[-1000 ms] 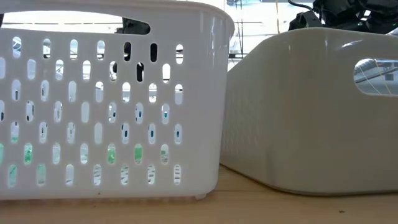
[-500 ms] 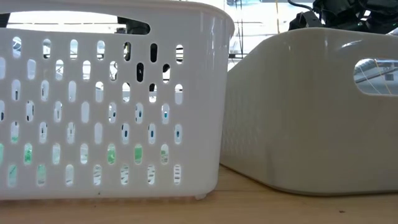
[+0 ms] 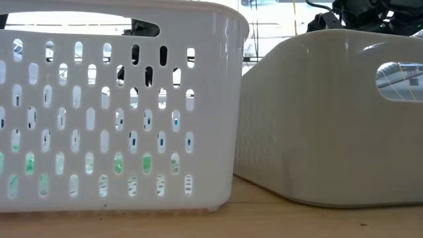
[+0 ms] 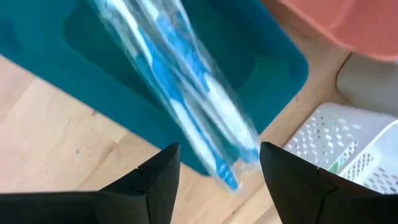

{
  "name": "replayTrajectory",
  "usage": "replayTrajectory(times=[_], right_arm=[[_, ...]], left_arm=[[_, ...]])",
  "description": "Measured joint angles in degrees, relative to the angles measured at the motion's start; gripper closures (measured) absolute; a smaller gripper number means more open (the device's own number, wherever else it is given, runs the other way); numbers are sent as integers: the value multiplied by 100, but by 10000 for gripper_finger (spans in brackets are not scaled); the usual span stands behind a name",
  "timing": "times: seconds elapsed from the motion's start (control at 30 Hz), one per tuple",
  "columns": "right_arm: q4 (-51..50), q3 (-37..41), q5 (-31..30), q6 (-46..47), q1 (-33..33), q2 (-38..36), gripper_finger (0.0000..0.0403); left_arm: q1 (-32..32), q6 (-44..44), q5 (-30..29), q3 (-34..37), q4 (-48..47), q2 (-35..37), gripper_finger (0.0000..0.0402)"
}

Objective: Pick & Place Toothbrushes
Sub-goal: Adjust the blue toothbrush on the blue bin

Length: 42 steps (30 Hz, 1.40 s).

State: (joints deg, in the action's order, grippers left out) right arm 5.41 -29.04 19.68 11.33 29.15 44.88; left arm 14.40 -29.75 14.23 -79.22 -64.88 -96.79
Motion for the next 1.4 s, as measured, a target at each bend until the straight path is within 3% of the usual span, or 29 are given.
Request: replayTrajectory(times=[0.37,0.67,0.97,1.4], right_arm=[[-2,0,-4,0,0,2,403],[0,0,-4,0,0,2,403],[2,0,0,2,0,2,403],[0,0,7,2,0,2,403]], left_arm=[[43,-385,-34,-2,828,-42,179],[-57,-521,-386,-9,812,-146,179],[-66,-491,-518,0,695,-613,179],[-213,-535,-504,0,843,-599,179]])
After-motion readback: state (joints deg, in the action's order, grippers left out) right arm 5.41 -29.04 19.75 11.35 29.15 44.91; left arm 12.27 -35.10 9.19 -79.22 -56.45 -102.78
